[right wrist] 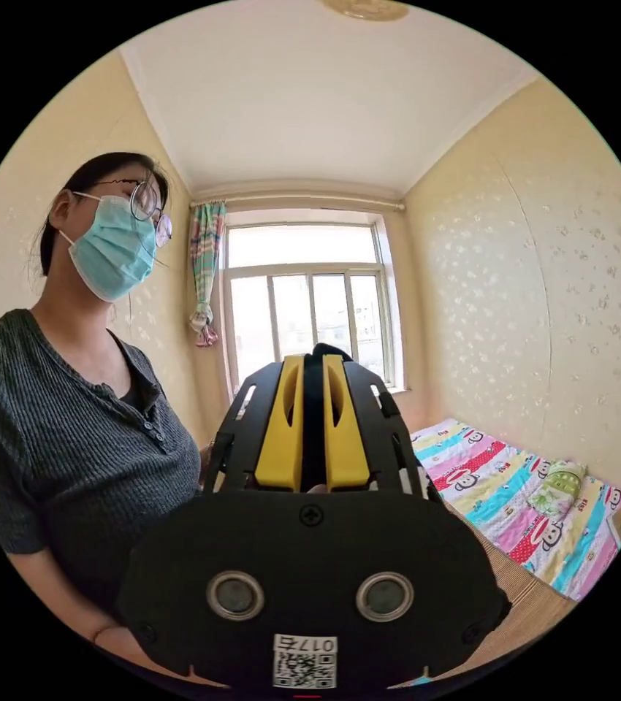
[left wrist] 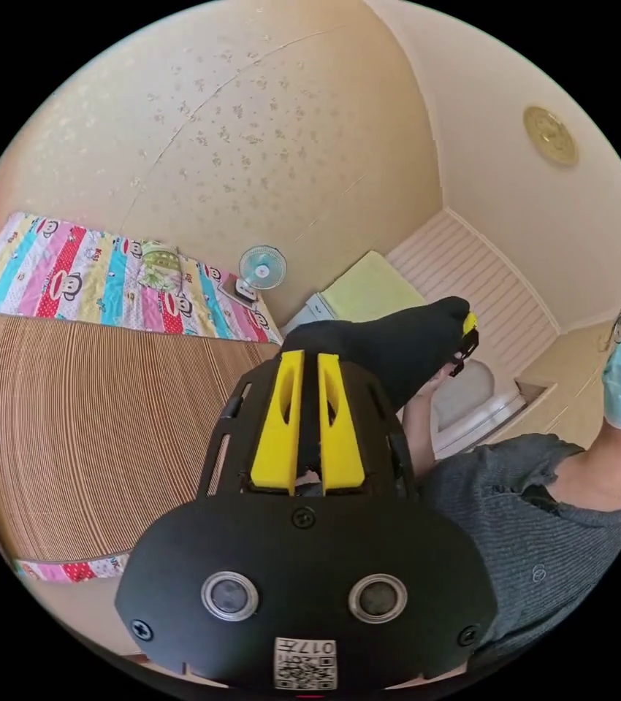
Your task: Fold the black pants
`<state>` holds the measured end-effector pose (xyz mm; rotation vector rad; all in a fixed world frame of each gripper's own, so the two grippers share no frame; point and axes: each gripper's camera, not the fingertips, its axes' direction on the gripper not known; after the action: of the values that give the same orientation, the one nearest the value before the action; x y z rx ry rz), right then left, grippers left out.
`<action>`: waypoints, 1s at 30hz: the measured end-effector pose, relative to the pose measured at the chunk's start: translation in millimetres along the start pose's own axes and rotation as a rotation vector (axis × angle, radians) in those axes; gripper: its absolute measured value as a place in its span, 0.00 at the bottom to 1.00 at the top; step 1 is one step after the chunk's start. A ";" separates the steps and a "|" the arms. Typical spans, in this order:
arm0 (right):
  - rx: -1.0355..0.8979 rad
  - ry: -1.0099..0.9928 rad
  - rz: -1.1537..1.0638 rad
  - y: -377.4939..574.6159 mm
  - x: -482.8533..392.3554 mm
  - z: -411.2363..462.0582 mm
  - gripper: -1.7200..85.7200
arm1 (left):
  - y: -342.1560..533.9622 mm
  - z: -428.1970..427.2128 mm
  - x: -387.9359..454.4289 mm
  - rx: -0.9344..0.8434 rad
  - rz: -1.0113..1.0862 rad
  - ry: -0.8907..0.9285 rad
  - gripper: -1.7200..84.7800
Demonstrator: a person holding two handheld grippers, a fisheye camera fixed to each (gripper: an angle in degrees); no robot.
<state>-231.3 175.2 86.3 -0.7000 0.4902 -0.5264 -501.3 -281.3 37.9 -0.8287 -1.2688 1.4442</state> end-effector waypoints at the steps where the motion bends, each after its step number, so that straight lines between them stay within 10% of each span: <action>1: 0.029 -0.011 0.030 2.7 2.3 -5.0 0.04 | -11.1 2.9 7.0 0.014 0.021 -0.056 0.07; 8: 0.392 -0.050 0.267 49.4 30.4 -96.8 0.04 | -31.3 -30.6 -46.3 0.107 -0.107 0.102 0.17; 17: 0.070 -0.020 0.162 34.6 -6.6 -34.4 0.03 | -107.8 27.6 3.9 -0.206 0.067 0.485 0.22; 23: 0.032 -0.307 0.105 57.7 -26.6 8.9 0.03 | -113.8 107.8 -76.4 -0.372 -0.436 0.862 0.24; 30: -0.159 -0.360 0.144 79.7 -38.4 46.5 0.04 | -110.6 118.3 -118.9 -0.422 -0.572 0.845 0.21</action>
<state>-210.8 271.7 70.1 -0.8833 0.2427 -0.2195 -554.1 -434.5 156.8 -1.0775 -1.0101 0.2864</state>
